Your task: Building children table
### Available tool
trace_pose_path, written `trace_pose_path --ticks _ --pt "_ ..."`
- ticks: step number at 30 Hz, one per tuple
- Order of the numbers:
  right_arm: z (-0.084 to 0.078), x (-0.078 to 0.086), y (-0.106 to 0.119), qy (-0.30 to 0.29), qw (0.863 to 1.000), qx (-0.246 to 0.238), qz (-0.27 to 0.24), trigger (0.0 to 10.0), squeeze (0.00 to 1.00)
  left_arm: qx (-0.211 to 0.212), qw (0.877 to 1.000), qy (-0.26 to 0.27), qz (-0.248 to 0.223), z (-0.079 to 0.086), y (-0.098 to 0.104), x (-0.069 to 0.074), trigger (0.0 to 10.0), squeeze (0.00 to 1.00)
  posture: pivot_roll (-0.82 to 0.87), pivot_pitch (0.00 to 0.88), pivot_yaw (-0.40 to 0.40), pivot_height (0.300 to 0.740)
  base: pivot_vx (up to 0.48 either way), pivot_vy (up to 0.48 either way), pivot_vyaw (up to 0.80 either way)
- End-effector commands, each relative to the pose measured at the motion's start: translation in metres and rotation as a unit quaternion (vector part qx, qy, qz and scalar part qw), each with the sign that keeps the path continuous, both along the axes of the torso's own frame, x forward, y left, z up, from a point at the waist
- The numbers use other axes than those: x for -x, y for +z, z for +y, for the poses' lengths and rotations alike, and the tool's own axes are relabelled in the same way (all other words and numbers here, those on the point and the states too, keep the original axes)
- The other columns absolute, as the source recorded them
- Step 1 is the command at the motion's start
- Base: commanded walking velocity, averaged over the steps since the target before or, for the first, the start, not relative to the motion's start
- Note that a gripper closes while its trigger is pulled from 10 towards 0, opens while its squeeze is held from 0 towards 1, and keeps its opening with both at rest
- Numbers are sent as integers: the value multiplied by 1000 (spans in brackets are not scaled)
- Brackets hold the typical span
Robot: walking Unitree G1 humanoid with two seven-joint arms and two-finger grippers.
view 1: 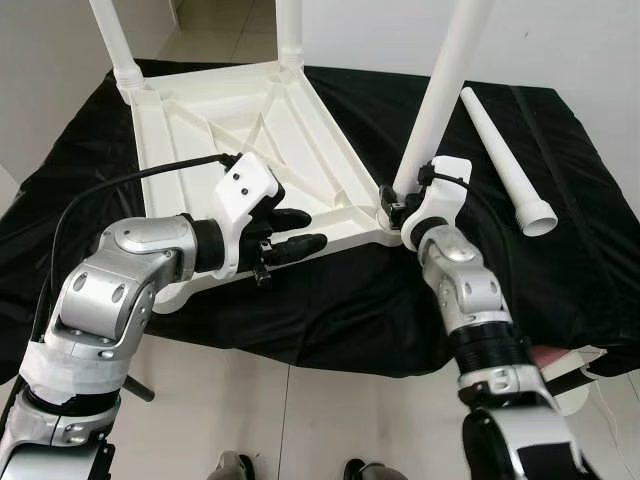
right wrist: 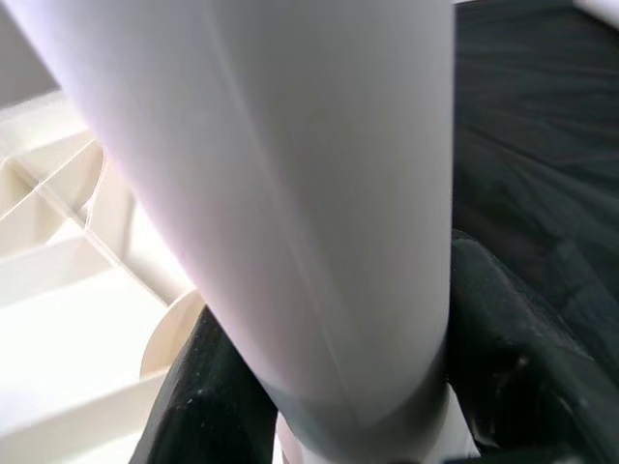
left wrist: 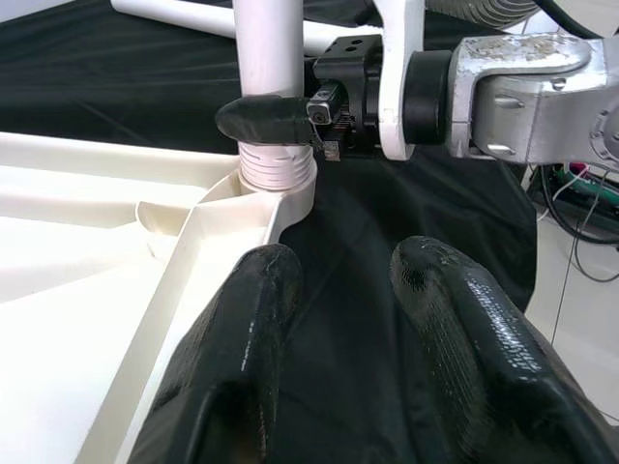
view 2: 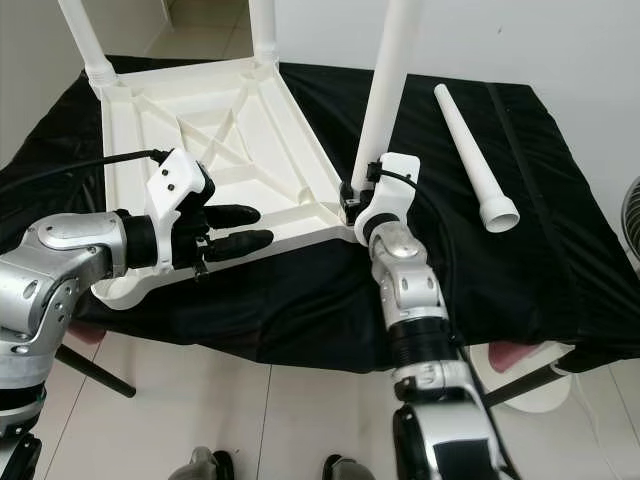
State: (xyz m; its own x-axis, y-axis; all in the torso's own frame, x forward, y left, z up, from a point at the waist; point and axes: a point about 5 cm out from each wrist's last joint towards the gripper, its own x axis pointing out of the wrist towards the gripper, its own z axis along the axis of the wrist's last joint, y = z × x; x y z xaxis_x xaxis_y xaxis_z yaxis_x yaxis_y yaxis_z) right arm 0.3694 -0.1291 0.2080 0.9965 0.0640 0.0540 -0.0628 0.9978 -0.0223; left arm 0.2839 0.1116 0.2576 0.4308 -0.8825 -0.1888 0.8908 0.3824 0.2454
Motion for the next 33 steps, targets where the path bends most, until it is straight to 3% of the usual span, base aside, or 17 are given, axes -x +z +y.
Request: trace_pose_path --ticks 1,7,8,13,14,15,17,18,19,20,24,28,29,33 --pt "-12 4 -34 -45 996 -8 73 0 0 3 999 30 -12 0 0 0 10000 0 4 190 21 740 0 0 0" --pt "4 9 -30 -55 996 -21 62 0 0 3 999 30 -12 0 0 0 10000 0 6 184 18 740 0 0 0" --pt "5 9 -26 -42 998 -13 47 10000 0 2 999 30 -12 1 0 0 10000 0 6 184 18 740 0 0 0" --pt "7 11 -16 -11 1000 21 5 10000 0 2 999 31 -12 1 0 0 10000 0 7 179 16 740 0 0 0" --pt "9 12 -13 15 1000 20 -3 10000 1000 2 999 32 -12 1 0 0 10000 0 5 176 16 740 0 0 0" --pt "11 13 -6 53 998 20 -21 10000 1000 2 999 32 -13 1 0 0 10000 0 5 176 16 740 0 0 0" --pt "11 13 -6 53 998 20 -21 10000 1000 2 999 32 -13 1 0 0 10000 0 5 176 16 740 0 0 0" --pt "12 15 2 95 994 25 -44 10000 0 2 999 33 -13 1 0 0 10000 0 4 172 15 740 0 0 0" --pt "12 15 2 95 994 25 -44 10000 0 2 999 33 -13 1 0 0 10000 0 4 172 15 740 0 0 0" --pt "14 16 9 147 987 34 -55 10000 0 3 999 33 -14 1 0 0 10000 0 5 171 14 740 0 0 0" --pt "0 14 25 238 964 90 -76 10000 0 4 999 35 -15 1 0 0 10000 0 4 171 13 740 0 0 0" --pt "-5 10 28 254 958 112 -72 10000 0 4 999 36 -16 2 1 -1 10000 0 5 172 15 740 0 0 0" --pt "-8 8 29 290 943 146 -67 10000 0 4 999 36 -16 2 1 -1 10000 0 5 174 17 740 0 0 0" --pt "-14 3 30 296 942 148 -53 10000 0 3 999 37 -16 2 1 -1 10000 0 9 177 17 740 0 0 0"
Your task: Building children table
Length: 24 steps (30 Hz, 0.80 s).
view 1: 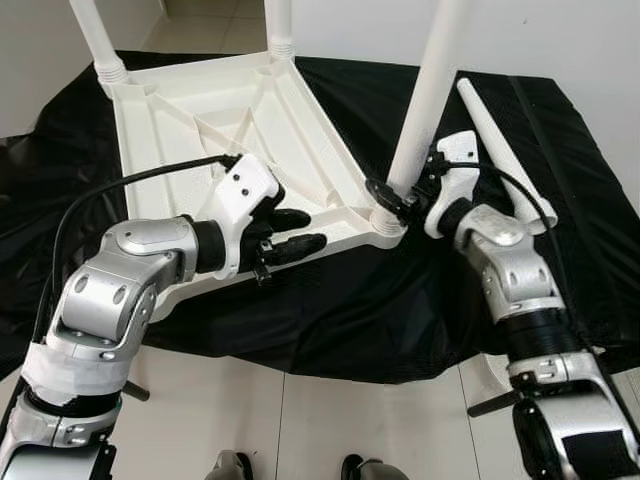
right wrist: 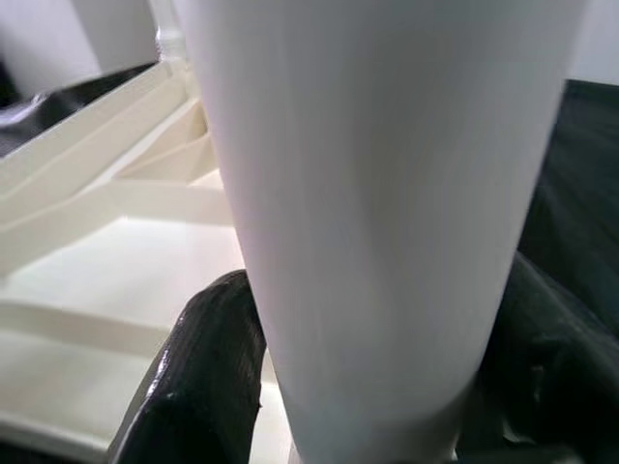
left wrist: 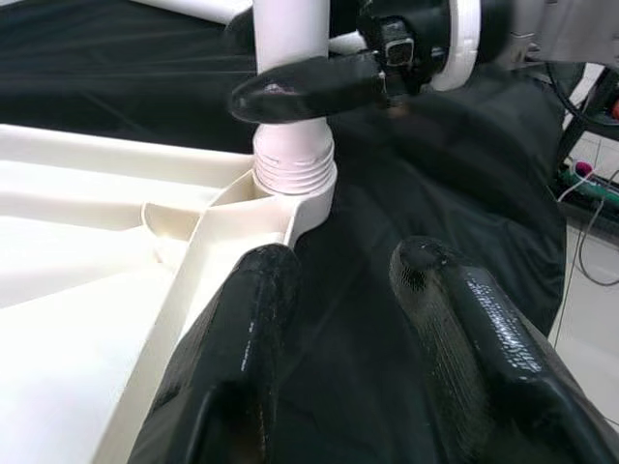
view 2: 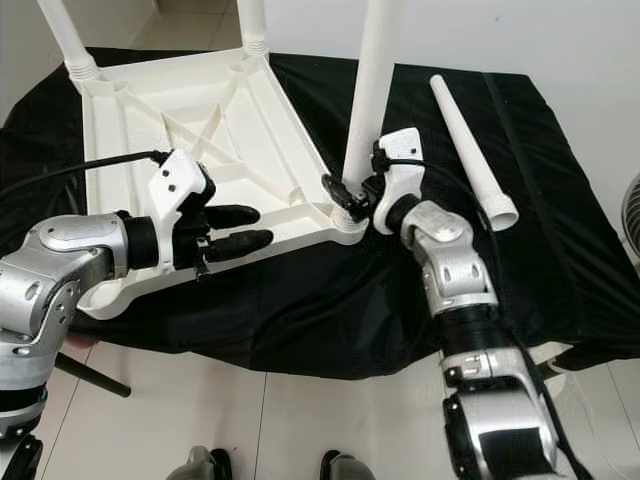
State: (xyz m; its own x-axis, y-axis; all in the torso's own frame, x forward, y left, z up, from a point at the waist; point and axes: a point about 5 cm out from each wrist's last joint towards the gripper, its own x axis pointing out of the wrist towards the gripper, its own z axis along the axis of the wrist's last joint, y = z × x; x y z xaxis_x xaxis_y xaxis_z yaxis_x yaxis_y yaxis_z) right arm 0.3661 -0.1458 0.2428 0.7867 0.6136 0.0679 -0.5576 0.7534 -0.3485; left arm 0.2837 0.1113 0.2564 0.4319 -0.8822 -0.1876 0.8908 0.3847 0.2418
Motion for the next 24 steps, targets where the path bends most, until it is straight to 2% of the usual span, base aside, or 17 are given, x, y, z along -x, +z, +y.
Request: trace_pose_path --ticks 1,3,5,6,13,14,18,19,23,24 --pt "3 -1 -5 13 1000 1 15 10000 0 2 999 36 -18 2 3 -2 10000 0 9 177 17 740 0 0 0" --pt "-2 -7 -7 49 997 -16 60 10000 0 1 999 36 -18 3 3 -1 10000 0 14 183 20 740 0 0 0" --pt "-3 -9 -8 64 995 -20 74 10000 0 1 999 36 -18 3 3 -1 10000 0 14 182 21 740 0 0 0" --pt "-4 -11 -11 92 991 -23 94 10000 0 1 999 36 -18 3 4 -1 10000 0 19 184 22 740 0 0 0" --pt "-2 -13 -16 128 984 -21 122 10000 0 1 999 37 -19 3 5 -2 10000 0 24 183 21 740 0 0 0" --pt "-2 -14 -17 128 984 -20 125 8000 0 2 999 38 -19 4 5 -2 10000 0 25 183 21 740 0 0 0" --pt "-2 -16 -17 129 983 -19 126 8000 0 2 999 38 -19 4 5 -2 10000 0 26 182 20 740 0 0 0" --pt "-3 -17 -18 119 984 -22 128 0 0 3 999 40 -20 4 6 -2 10000 0 26 182 19 740 0 0 0" --pt "-1 -21 -30 47 989 -6 141 0 0 4 999 40 -21 4 6 -2 10000 0 20 183 18 740 0 0 0" --pt "-1 -21 -30 47 989 -6 141 0 0 4 999 40 -21 4 6 -2 10000 0 20 183 18 740 0 0 0"
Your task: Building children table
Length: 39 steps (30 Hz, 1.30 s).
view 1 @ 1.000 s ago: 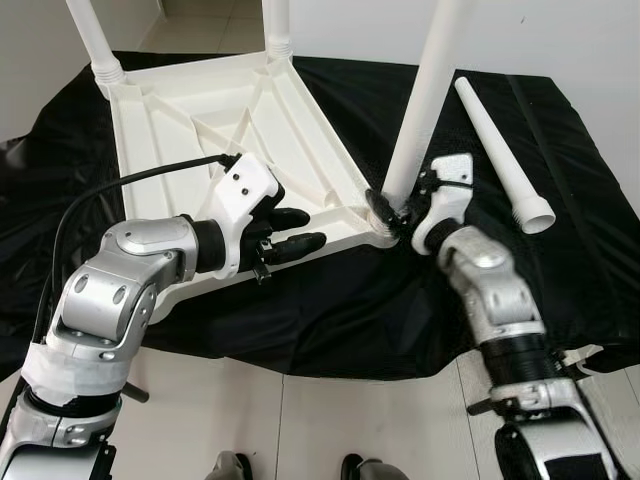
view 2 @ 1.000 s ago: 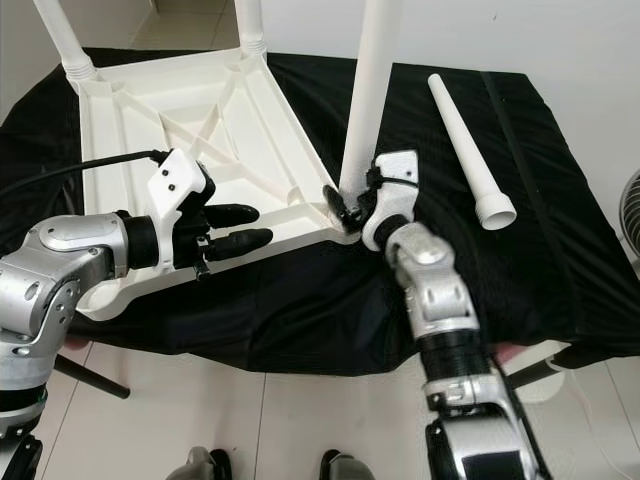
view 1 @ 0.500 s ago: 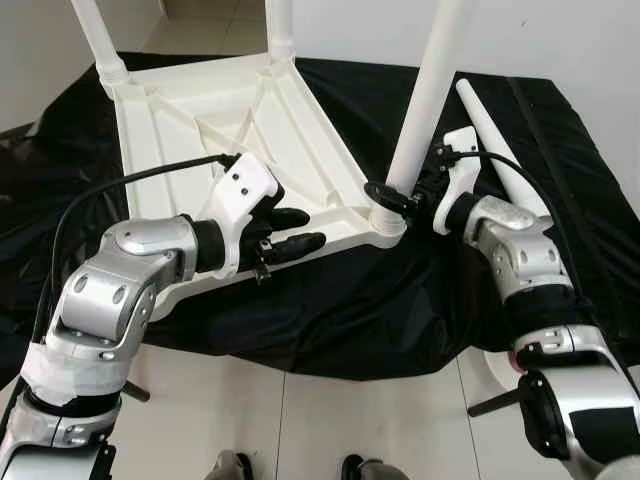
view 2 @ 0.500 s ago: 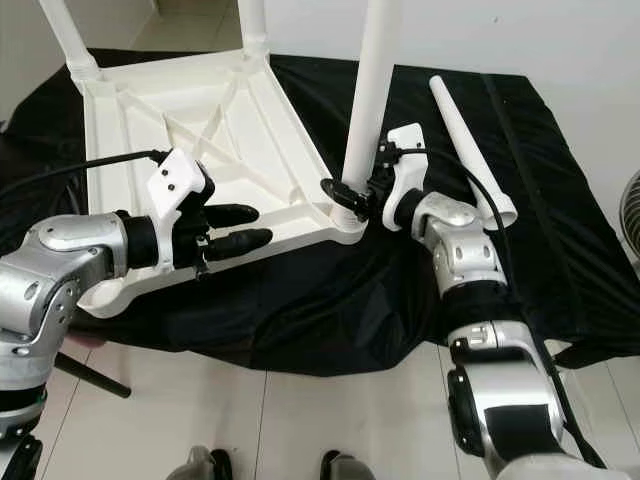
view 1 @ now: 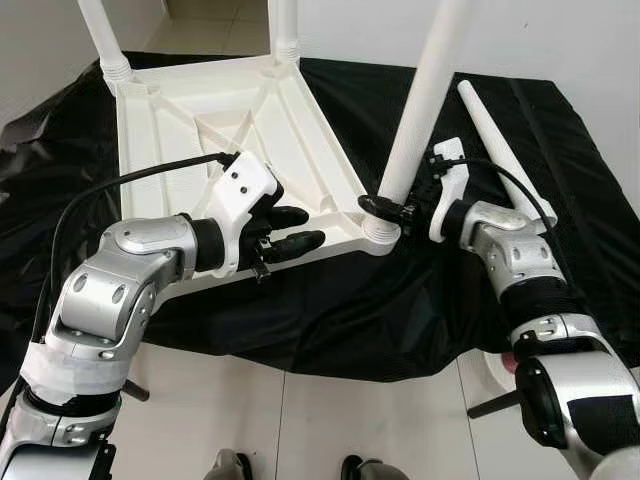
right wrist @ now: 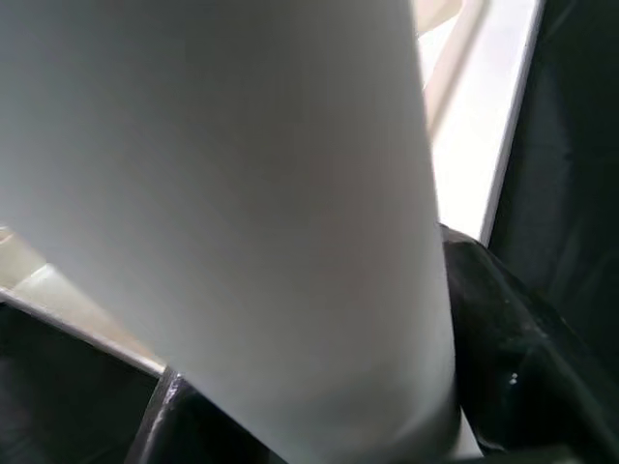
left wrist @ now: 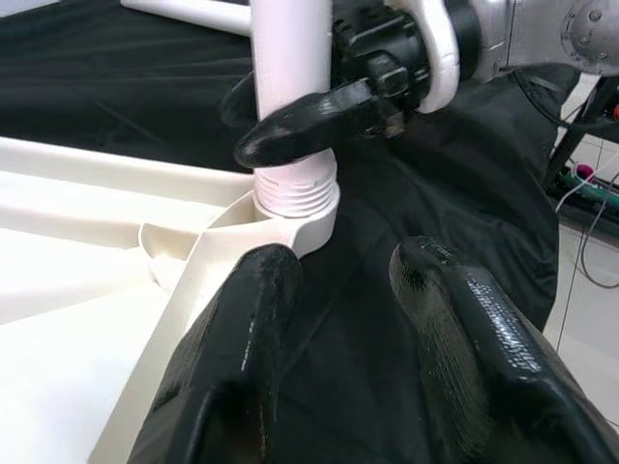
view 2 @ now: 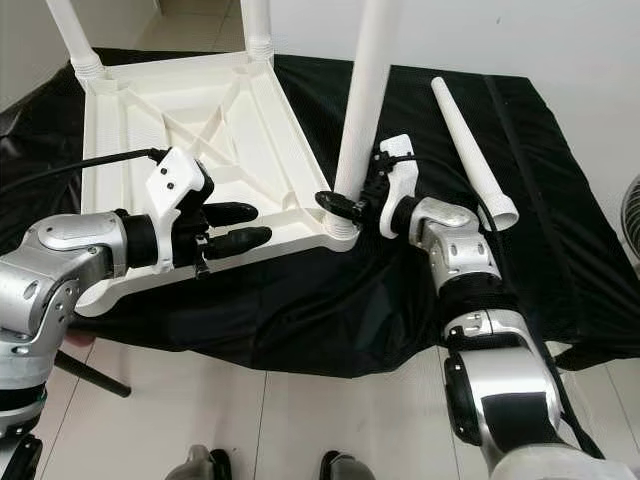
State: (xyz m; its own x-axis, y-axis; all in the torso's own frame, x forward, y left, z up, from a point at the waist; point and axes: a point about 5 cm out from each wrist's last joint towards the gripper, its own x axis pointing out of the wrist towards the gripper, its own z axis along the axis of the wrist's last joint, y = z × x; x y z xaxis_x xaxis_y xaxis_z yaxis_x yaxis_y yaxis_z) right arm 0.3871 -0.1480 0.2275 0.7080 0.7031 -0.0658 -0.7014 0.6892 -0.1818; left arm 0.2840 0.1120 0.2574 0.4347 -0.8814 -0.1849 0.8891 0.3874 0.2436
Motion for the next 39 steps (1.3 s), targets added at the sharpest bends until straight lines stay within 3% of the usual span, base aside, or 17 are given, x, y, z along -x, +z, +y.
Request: trace_pose_path --ticks 1,7,8,12,14,15,17,20,25,26,27,31,32,33,34,35,39 --pt "3 -1 -18 -31 999 17 36 0 0 4 999 39 -19 3 5 -2 10000 0 18 185 18 740 0 0 0" --pt "5 -4 -24 -161 986 -18 38 0 0 4 999 38 -18 3 4 -1 10000 0 15 187 16 740 0 0 0" --pt "5 -3 -27 -220 974 -36 39 0 0 4 999 38 -17 2 3 -1 10000 0 12 186 15 740 0 0 0" --pt "5 -1 -29 -254 965 -48 38 0 0 5 999 37 -17 2 3 -1 10000 0 7 188 14 740 0 0 0" --pt "7 7 -35 -343 935 -80 38 0 0 5 999 36 -16 2 3 -1 10000 0 4 190 16 740 0 0 0" --pt "7 7 -35 -343 935 -80 38 0 0 5 999 36 -16 2 3 -1 10000 0 4 190 16 740 0 0 0" --pt "10 14 -38 -404 909 -101 34 0 0 6 999 35 -16 1 3 -1 10000 0 1 190 16 740 0 0 0" --pt "16 20 -37 -435 893 -114 23 0 0 6 999 34 -15 0 2 -2 10000 0 1 187 17 740 0 0 0" --pt "27 22 -34 -426 897 -117 15 0 0 6 999 34 -16 0 3 -2 10000 0 4 183 15 740 0 0 0" --pt "32 22 -32 -401 910 -109 6 1804 0 6 999 35 -17 1 3 -2 10000 0 5 183 14 740 0 0 0" --pt "36 22 -30 -383 918 -104 -1 10000 0 5 999 36 -17 1 3 -2 10000 0 5 183 14 740 0 0 0" --pt "40 23 -27 -359 928 -101 -13 10000 0 5 999 36 -17 2 3 -2 10000 0 6 182 13 740 0 0 0" --pt "41 23 -25 -344 933 -102 -21 10000 369 5 999 37 -18 2 3 -2 10000 0 6 181 13 740 0 0 0" --pt "41 23 -25 -344 933 -102 -21 10000 369 5 999 37 -18 2 3 -2 10000 0 6 181 13 740 0 0 0" --pt "43 24 -16 -289 951 -104 -37 10000 1000 6 999 38 -18 2 3 -2 10000 0 7 182 11 740 0 0 0" --pt "46 27 -8 -221 968 -102 -54 10000 0 6 999 38 -18 3 3 -2 10000 0 7 182 11 740 0 0 0" --pt "43 29 3 -137 984 -90 -71 10000 0 6 999 39 -18 3 3 -2 10000 0 6 183 10 740 0 0 0"
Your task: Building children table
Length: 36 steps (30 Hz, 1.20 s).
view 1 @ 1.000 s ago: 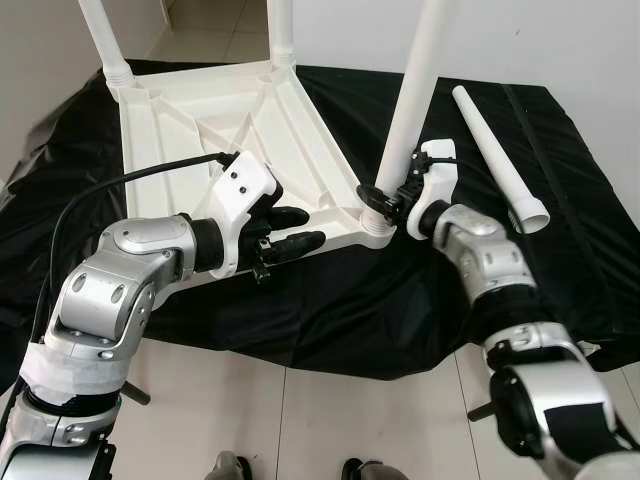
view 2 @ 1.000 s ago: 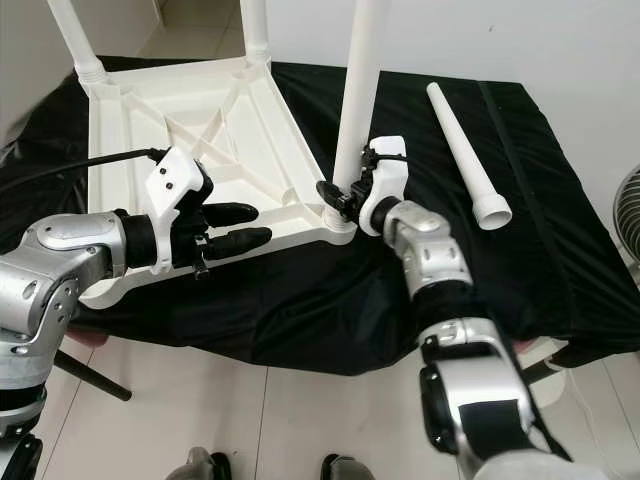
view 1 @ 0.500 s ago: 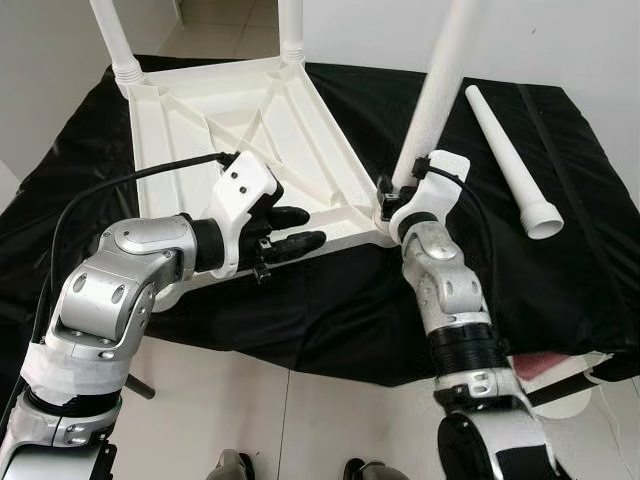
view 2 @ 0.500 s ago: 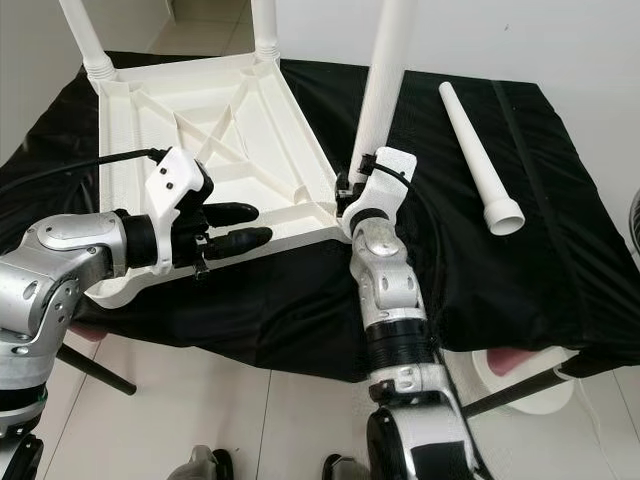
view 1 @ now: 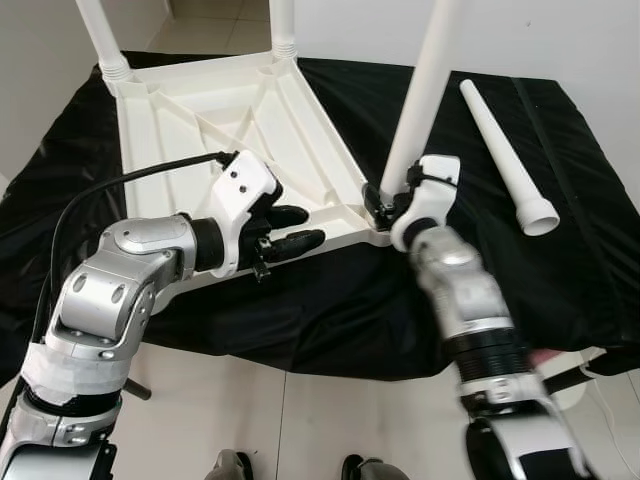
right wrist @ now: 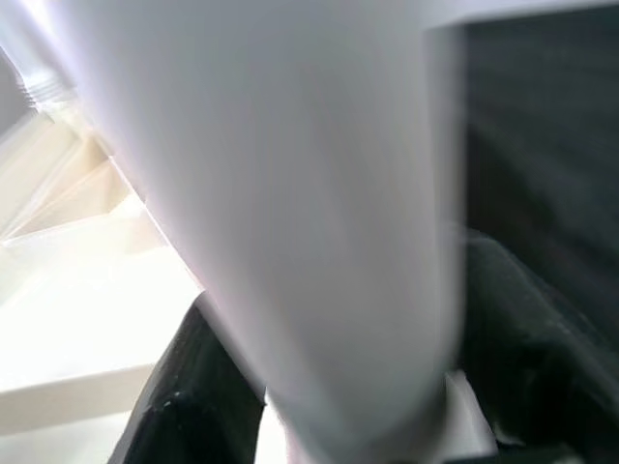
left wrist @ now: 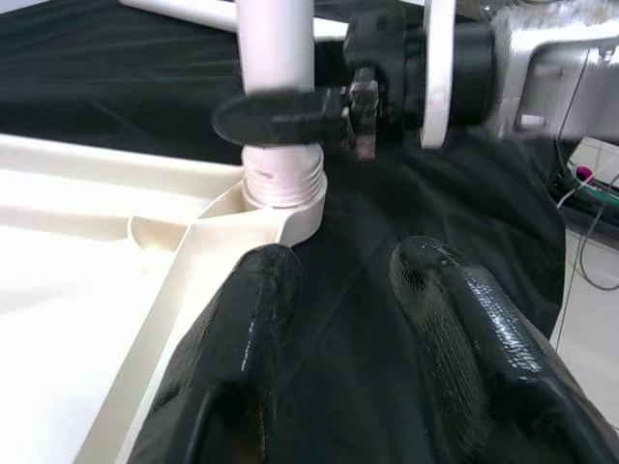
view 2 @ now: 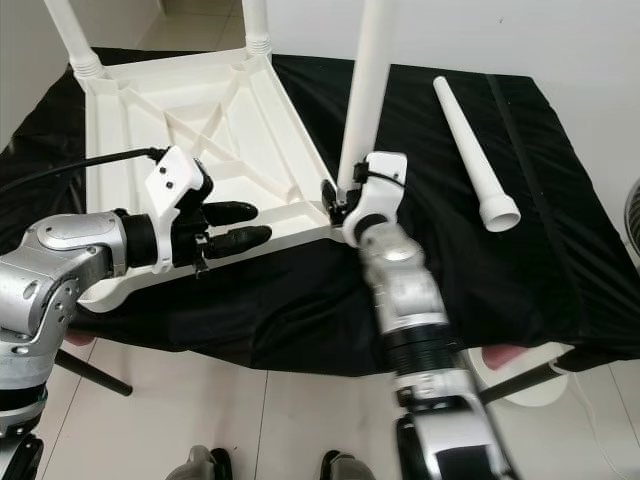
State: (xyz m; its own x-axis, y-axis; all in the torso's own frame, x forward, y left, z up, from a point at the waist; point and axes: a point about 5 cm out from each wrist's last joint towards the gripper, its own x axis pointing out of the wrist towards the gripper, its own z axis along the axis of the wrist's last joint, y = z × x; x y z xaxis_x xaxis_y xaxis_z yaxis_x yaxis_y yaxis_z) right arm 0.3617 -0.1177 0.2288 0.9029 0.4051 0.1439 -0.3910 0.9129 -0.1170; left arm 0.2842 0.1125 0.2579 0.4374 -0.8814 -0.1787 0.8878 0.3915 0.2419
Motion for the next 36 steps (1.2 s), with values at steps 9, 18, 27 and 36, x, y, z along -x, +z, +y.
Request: trace_pose_path --ticks 9,18,27,36 --pt "-15 -6 13 170 980 99 6 10000 0 3 999 38 -18 2 3 -1 10000 0 11 180 8 740 0 0 0" --pt "-12 -8 9 279 955 89 55 10000 0 1 999 39 -20 3 4 -1 10000 0 20 176 8 740 0 0 0" --pt "-12 -12 -2 298 944 119 80 784 0 1 999 39 -20 3 4 -1 10000 0 26 169 9 740 0 0 0" --pt "-12 -22 -16 182 971 116 102 0 0 2 999 38 -20 3 4 -1 10000 0 21 171 8 740 0 0 0"
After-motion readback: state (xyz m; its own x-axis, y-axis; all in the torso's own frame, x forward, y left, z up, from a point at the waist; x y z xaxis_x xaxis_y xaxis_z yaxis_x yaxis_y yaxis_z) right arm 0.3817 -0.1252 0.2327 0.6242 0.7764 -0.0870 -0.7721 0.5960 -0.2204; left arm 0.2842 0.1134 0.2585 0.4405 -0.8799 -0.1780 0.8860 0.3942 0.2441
